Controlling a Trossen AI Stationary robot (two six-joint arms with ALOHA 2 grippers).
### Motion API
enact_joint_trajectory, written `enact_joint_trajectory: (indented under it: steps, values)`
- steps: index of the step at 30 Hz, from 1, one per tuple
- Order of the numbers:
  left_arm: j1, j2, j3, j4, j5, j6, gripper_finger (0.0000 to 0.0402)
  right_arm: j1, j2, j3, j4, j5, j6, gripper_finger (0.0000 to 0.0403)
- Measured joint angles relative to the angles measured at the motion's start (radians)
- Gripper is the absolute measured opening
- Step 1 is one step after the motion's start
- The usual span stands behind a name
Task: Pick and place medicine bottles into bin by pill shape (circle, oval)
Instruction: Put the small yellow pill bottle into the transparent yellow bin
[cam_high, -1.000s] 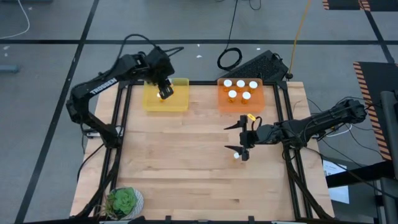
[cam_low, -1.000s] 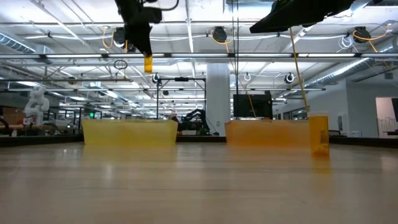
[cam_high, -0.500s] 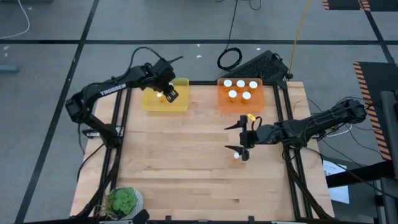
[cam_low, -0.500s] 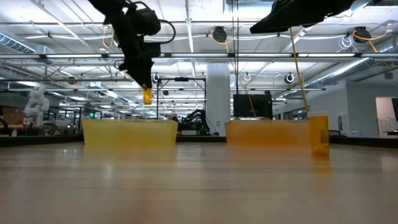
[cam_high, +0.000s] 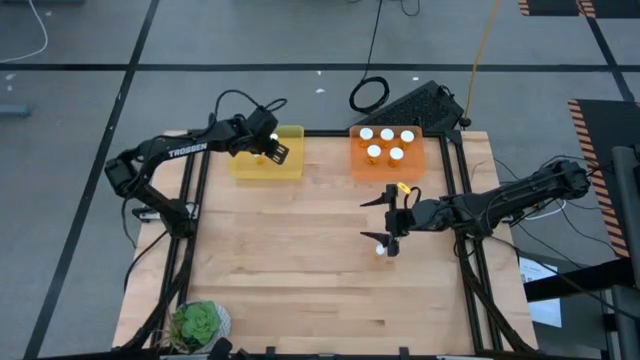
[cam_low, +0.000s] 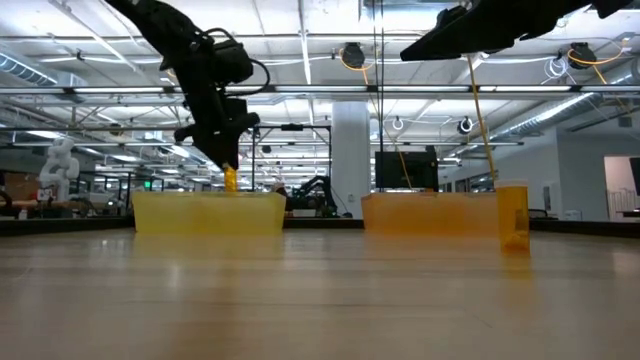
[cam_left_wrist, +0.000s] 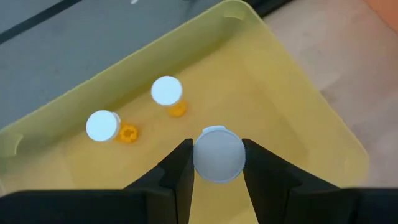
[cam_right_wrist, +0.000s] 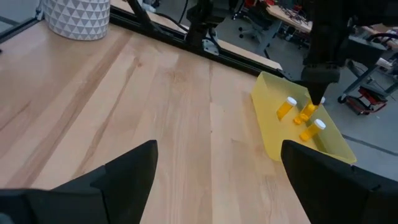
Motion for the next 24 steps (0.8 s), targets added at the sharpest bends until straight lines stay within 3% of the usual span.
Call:
enact_joint_trajectory:
  steps: [15, 24]
  values:
    - [-0.006, 0.162, -0.036, 0.086, -0.057, -0.139, 0.0125, -0.001, 0.000, -0.002, -0.005, -0.001, 0.000, 0.0338]
    - [-0.009, 0.173, -0.036, 0.082, -0.057, -0.169, 0.0126, -0.001, 0.000, -0.002, -0.005, -0.002, 0.000, 0.0338]
